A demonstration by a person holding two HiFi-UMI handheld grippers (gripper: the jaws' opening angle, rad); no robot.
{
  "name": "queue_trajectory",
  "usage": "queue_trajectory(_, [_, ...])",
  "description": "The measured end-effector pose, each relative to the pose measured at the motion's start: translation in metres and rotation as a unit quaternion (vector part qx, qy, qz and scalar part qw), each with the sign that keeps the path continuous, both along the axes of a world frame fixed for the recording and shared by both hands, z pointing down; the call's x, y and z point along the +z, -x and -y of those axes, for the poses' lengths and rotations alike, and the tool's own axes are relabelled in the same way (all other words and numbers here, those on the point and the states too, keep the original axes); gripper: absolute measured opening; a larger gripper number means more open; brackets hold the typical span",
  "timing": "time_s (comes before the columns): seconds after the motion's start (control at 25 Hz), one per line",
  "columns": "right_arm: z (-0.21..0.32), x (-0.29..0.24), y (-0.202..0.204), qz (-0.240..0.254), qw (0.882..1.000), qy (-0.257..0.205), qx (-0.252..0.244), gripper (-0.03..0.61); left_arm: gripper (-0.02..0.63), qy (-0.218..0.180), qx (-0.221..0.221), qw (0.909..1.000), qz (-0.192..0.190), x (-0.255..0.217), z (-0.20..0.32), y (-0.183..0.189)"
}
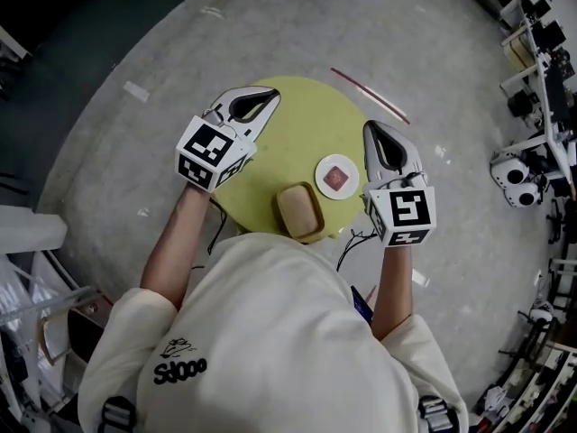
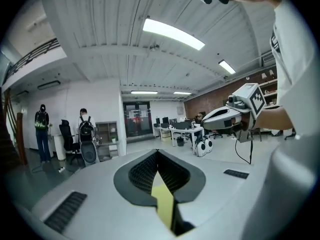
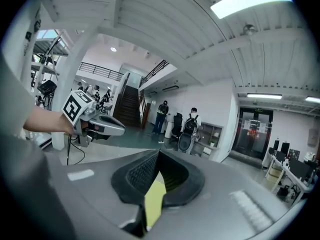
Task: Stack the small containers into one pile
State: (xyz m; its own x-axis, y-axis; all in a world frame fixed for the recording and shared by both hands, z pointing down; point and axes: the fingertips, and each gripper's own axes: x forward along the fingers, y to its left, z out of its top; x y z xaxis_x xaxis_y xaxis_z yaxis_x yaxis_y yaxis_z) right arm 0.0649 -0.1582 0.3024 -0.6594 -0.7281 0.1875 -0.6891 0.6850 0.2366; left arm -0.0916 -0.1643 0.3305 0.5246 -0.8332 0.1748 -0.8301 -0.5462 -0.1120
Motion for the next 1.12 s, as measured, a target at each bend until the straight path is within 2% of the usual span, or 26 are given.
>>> queue_trajectory(0.24, [-0.007,-0.041,0.015,0.009,0.999,-0.044,-0.014,0.008,0.006,-0.072,-0.012,0.9972,0.016,-0.067,-0.015,0.014])
queue_trajectory(0.4, [-0.016,-0.055,0.024,0.007,0.998,-0.058,-0.024,0.008,0.006,-0.101,-0.011,0.9945,0.028,-0.094,-0.031,0.014])
queue_trajectory(0.56, [-0.022,-0.063,0.030,0.010,0.998,-0.062,-0.029,0.008,0.006,-0.116,-0.014,0.9923,0.039,-0.104,-0.039,0.013])
queue_trajectory(0.88, [-0.032,-0.073,0.035,0.014,0.997,-0.068,-0.024,0.008,0.006,-0.132,-0.021,0.9904,0.033,-0.120,-0.053,0.020])
queue_trajectory(1.12, [-0.035,-0.080,0.032,0.023,0.997,-0.075,-0.022,0.008,0.006,-0.132,-0.013,0.9912,0.008,-0.124,-0.060,0.015])
